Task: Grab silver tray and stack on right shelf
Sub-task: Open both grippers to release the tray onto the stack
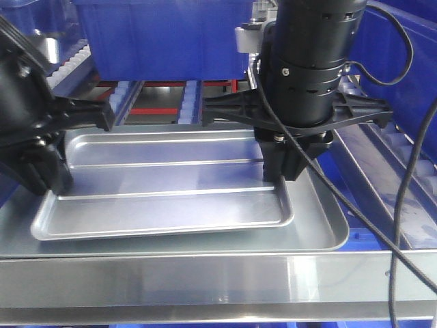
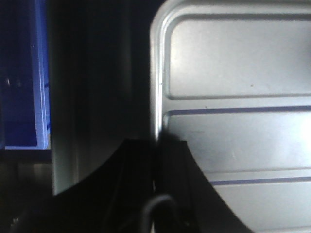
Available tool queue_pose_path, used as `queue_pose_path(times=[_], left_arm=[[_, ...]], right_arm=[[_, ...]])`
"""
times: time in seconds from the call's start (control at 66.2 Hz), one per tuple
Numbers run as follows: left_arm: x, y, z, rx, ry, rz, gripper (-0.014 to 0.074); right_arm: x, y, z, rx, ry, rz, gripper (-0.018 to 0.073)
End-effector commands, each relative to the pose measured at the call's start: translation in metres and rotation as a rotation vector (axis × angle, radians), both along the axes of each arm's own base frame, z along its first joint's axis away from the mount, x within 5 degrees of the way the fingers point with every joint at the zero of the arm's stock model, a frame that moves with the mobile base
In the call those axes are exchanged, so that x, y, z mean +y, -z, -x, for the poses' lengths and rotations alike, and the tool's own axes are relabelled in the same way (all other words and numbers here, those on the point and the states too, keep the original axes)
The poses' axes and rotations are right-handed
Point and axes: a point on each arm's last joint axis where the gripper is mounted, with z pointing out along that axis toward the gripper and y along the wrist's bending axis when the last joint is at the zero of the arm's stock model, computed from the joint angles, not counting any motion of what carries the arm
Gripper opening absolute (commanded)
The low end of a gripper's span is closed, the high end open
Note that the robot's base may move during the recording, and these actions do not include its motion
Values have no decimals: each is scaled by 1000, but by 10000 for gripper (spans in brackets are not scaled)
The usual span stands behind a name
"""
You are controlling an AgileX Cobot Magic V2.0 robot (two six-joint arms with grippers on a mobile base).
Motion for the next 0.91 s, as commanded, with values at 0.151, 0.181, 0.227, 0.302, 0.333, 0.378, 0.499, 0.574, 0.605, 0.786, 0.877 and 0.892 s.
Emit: queue_pose_path(times=[0.151,0.181,0.227,0.302,0.333,0.378,0.499,0.574,0.605,0.786,0.877,0.892], left_arm=[[-5,-18,-8,-87,35,26,-98],[-5,-18,-8,-93,36,30,-98],[-6,-19,-9,-103,37,36,-98],[-6,-19,-9,-107,37,39,-98],[-6,-19,-9,-107,37,39,-98],[-6,-19,-9,-107,37,39,-98],[-6,-19,-9,-108,38,38,-98],[-5,-19,-10,-115,47,25,-98],[-5,-19,-10,-116,48,23,-98],[-5,-19,-9,-107,44,24,-98],[-5,-19,-9,-106,44,24,-96],[-5,-19,-9,-106,44,24,-96]], right_arm=[[-1,-29,-5,-106,-18,-57,72],[-1,-29,-5,-107,-18,-58,72],[0,-29,-5,-108,-19,-59,72],[-1,-29,-5,-106,-18,-58,72],[-1,-29,-5,-106,-18,-58,72],[-1,-29,-5,-106,-18,-58,72],[0,-29,-5,-109,-19,-60,72],[0,-30,-5,-112,-21,-64,72],[0,-30,-5,-114,-22,-66,72],[1,-30,-5,-117,-23,-69,134],[1,-30,-6,-119,-24,-72,209],[1,-30,-6,-120,-24,-72,223]])
